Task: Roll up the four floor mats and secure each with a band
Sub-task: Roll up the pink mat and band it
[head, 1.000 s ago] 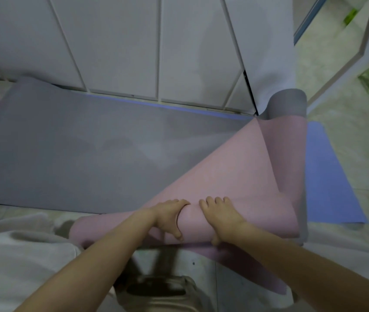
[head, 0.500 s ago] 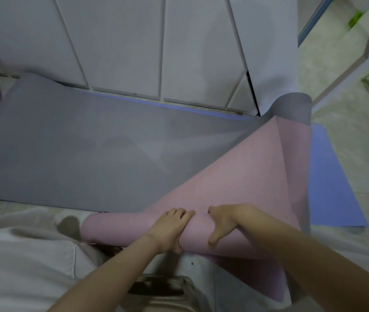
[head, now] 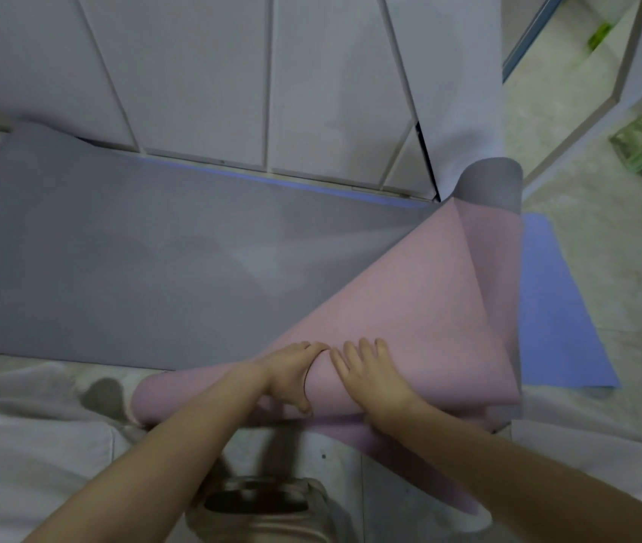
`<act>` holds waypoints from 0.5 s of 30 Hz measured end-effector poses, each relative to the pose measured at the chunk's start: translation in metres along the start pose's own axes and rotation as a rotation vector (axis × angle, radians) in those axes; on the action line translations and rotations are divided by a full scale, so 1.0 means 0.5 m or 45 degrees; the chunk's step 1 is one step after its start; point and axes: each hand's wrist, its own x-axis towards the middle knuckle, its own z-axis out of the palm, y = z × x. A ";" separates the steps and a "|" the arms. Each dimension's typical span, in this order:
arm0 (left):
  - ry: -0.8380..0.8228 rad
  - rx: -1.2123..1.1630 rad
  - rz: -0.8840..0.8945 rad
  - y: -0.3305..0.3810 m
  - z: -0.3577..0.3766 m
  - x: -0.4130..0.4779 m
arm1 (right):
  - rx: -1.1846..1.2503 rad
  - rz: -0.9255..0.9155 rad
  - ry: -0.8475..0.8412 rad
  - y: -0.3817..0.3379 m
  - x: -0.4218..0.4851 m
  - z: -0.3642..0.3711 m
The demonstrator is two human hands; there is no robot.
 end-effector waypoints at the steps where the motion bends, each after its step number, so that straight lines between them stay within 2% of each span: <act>1: 0.036 -0.017 -0.007 0.002 0.003 -0.002 | 0.021 -0.020 -0.046 0.009 0.003 -0.012; 4: 0.182 0.044 -0.066 0.027 0.023 -0.019 | 0.092 -0.072 -0.216 0.036 0.018 -0.029; 8: 0.350 0.215 -0.266 0.084 0.074 -0.038 | 0.287 -0.116 -0.394 0.081 0.047 -0.044; 12: 0.377 0.247 -0.301 0.097 0.082 -0.030 | 0.459 -0.125 -0.577 0.123 0.062 -0.063; 15: 0.323 0.223 -0.231 0.081 0.059 -0.021 | 0.486 -0.122 -0.568 0.122 0.058 -0.061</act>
